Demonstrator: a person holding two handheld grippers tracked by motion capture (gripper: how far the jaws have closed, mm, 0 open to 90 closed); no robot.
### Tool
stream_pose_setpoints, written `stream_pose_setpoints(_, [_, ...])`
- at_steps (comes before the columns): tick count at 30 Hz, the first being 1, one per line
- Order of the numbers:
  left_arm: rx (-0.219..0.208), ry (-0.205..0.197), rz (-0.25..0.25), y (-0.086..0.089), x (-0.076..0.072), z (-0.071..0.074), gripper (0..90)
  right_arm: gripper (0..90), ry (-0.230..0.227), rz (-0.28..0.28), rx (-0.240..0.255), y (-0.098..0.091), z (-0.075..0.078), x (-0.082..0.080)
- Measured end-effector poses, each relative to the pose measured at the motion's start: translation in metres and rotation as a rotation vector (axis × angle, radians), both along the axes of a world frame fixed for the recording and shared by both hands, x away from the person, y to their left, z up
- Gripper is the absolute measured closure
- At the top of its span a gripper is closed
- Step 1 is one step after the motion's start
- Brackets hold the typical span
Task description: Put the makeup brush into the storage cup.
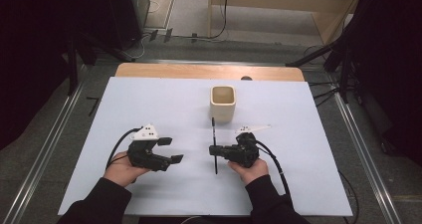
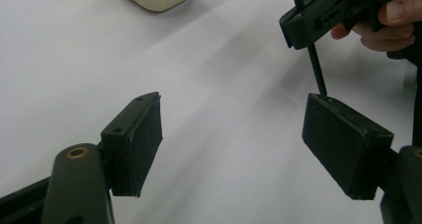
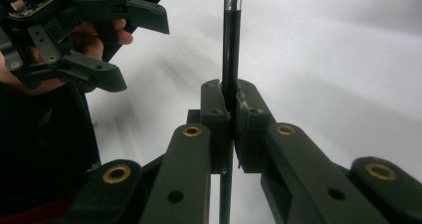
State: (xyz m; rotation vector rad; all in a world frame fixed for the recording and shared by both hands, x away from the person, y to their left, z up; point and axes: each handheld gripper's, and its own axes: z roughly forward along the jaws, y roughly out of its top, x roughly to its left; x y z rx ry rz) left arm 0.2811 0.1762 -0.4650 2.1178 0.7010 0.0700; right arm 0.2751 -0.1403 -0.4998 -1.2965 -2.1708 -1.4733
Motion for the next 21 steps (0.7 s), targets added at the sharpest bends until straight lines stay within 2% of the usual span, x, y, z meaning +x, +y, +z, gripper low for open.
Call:
stream_pose_setpoints(13, [0.03,-0.013,0.031,0.014,-0.003,-0.002,24.9,85.9,-0.007,-0.013,0.005,-0.005,0.002,0.002])
stream_pose_setpoints(21, [0.04,-0.011,0.032,0.021,-0.005,-0.003,24.9,85.9,-0.015,-0.024,0.003,-0.01,0.004,0.003])
